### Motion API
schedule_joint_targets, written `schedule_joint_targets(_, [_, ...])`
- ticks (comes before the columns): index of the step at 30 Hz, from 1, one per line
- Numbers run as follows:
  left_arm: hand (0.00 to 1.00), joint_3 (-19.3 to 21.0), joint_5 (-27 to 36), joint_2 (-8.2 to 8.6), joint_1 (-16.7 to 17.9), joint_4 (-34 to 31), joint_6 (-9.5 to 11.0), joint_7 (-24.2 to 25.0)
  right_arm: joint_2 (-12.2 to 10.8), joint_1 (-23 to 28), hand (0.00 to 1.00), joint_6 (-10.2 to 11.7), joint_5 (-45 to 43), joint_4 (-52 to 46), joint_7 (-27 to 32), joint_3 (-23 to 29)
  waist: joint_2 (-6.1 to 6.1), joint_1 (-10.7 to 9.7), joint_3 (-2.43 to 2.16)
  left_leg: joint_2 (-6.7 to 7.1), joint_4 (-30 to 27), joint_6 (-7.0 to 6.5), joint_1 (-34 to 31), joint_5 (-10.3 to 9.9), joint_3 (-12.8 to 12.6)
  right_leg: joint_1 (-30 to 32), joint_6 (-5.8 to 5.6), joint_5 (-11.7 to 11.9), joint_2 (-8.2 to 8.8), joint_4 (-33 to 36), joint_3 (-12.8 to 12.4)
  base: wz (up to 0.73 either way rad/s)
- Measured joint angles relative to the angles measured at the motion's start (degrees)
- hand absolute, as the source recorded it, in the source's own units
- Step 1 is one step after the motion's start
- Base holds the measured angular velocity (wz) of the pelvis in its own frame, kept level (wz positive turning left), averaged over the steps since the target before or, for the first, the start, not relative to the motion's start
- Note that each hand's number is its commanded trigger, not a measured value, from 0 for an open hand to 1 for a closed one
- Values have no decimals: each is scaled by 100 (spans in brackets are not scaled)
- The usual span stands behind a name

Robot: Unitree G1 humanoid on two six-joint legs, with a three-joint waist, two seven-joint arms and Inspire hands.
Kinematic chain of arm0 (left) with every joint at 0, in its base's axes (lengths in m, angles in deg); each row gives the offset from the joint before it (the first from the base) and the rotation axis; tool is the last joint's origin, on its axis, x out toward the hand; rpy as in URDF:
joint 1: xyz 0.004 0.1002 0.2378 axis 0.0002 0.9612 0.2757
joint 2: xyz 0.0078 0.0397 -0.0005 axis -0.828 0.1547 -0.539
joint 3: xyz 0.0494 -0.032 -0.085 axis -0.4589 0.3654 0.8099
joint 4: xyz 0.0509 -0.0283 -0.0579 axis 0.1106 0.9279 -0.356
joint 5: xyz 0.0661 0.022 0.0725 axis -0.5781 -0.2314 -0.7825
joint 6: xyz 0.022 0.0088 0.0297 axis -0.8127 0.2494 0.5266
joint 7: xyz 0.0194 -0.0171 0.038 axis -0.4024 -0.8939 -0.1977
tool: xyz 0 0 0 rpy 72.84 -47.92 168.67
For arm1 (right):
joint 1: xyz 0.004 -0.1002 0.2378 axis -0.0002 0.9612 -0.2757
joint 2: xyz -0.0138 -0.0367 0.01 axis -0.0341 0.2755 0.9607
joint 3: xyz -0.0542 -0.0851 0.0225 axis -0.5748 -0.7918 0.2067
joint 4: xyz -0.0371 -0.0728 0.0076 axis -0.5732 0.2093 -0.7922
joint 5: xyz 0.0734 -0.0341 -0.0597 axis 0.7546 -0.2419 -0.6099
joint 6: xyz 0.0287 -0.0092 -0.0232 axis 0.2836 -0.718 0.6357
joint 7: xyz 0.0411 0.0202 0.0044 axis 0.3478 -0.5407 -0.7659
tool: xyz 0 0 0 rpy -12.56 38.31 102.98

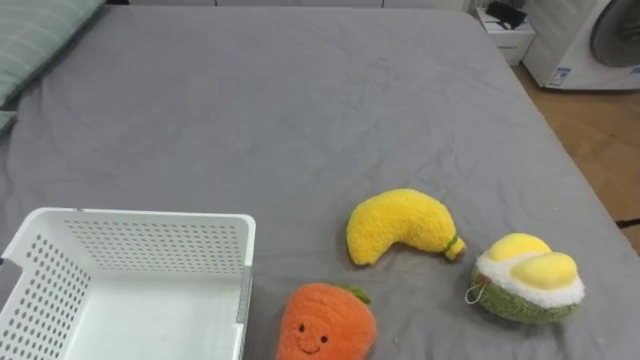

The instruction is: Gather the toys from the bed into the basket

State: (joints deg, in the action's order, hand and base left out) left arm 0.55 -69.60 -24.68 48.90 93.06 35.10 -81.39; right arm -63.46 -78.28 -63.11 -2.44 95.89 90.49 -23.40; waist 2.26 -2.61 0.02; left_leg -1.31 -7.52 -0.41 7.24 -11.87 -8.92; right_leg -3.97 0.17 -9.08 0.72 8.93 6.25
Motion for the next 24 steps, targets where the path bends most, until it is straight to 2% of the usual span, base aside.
schedule_joint_targets(3, [0,162,-61,-35,6,25,5,-6,139,-140,0,20,-24,-127,312,293,74,-41,7,-1,-15,0,-1,0,-20,17,0,0,0,25,-19,-3])
schedule_joint_targets(7, [0,213,-181,-186,-20,31,14,-6,449,-215,0,28,-268,-518,729,296,155,-14,4,0,-15,-6,-56,-12,-31,101,-2,-1,-2,24,-56,-4])
schedule_joint_targets(9, [0,218,-239,-280,30,13,10,-6,619,-204,0,115,-421,-971,981,421,188,-20,0,2,-5,-7,-61,-11,-37,103,-8,10,-9,30,-74,-4])
schedule_joint_targets(12, [0,209,-244,-339,34,12,9,-13,732,-300,0,217,-617,-1472,1279,477,211,-53,9,3,2,-7,-65,-11,-41,116,-9,10,-9,61,-82,0])
schedule_joint_targets(18, [0,194,-455,-345,-31,6,13,96,745,-606,0,366,-1303,-1819,1645,448,237,47,10,3,9,-7,-60,-11,-69,130,-9,9,-13,61,-99,-1])
schedule_joint_targets(21, [0,197,-506,-353,-27,-1,12,108,746,-608,0,371,-1336,-1989,1804,394,239,160,3,3,9,-7,-74,-11,-65,158,-9,9,-15,73,-111,0])
schedule_joint_targets(24, [0,192,-510,-364,-4,-20,5,131,745,-606,0,370,-1360,-2266,1848,316,253,173,-8,3,3,-8,-118,-10,-67,200,-9,9,-13,85,-115,0])
